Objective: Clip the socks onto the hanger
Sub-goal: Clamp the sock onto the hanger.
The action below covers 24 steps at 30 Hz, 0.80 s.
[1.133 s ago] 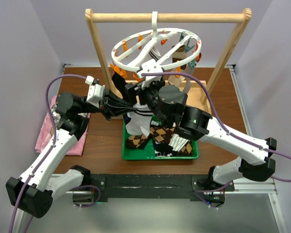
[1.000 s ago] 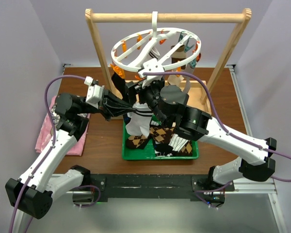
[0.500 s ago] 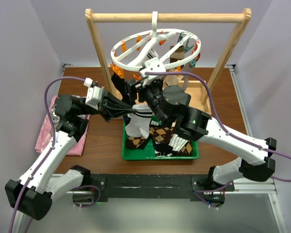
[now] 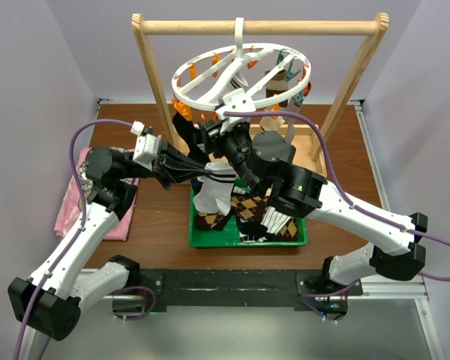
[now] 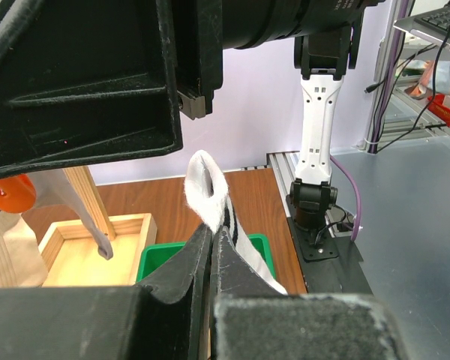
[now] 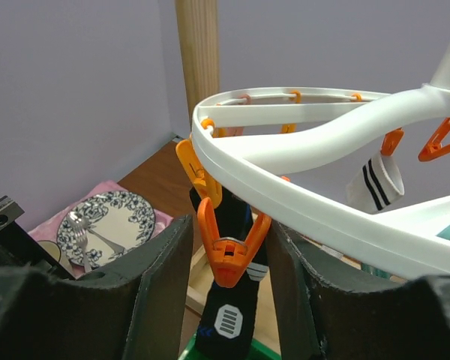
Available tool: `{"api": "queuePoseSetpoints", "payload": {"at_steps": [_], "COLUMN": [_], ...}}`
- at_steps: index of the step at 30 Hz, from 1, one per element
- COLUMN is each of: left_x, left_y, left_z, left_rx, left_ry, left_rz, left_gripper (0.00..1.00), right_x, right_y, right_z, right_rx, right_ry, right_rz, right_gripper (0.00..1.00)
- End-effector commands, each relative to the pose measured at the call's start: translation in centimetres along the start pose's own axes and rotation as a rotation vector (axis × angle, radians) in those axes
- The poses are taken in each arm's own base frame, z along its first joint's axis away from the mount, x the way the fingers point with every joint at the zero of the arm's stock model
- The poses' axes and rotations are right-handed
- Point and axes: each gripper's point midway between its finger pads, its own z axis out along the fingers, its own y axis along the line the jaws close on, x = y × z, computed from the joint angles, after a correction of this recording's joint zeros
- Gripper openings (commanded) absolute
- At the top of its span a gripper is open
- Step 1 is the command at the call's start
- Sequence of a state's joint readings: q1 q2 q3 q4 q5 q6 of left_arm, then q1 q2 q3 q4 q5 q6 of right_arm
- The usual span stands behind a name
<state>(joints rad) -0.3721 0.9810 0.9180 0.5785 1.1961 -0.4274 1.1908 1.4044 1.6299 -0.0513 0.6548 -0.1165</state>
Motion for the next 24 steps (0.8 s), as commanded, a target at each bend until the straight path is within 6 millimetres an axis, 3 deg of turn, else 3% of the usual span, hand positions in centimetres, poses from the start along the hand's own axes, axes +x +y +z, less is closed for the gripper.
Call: {"api": "queuePoseSetpoints", "payload": {"at_steps": [1,8,16,19,24], "left_x": [-0.9,-0.8,-0.8,-0.9,-0.7], "left_y": [-0.1,-0.1,-0.2,-0.1,0.1], "left_z": [-0.2,-0.2,-0.2,-0.2,-0.3], "left_rx": [-0.015,-0.019,-0.018,-0.020,-0.032], "left_ry": [-0.018,-0.018,-0.020,-0.022,-0.019], "left_rz": [0.042,0.040,0.041,0.042,0.051], "left_gripper": [0.00,0.00,0.00,0.00,0.00], "right_x": [-3.1,-3.4,-3.8,-3.7,-4.0], "right_y": [-0.6,-0.7,-0.9,-1.0,-1.2], "right_z": [-1.0,-1.2,-1.6,-1.8,-2.0], "right_rx": [-0.016,-0.021,-0.028,-0.028,-0.042], "right_ry": [-0.075,-0.081,-0.089,-0.092,-0.101], "right_rz": [0.043,0.060,0.073,0.079,0.107], "right_gripper": [0.45,0.32,0.30,0.19,0.21]}}
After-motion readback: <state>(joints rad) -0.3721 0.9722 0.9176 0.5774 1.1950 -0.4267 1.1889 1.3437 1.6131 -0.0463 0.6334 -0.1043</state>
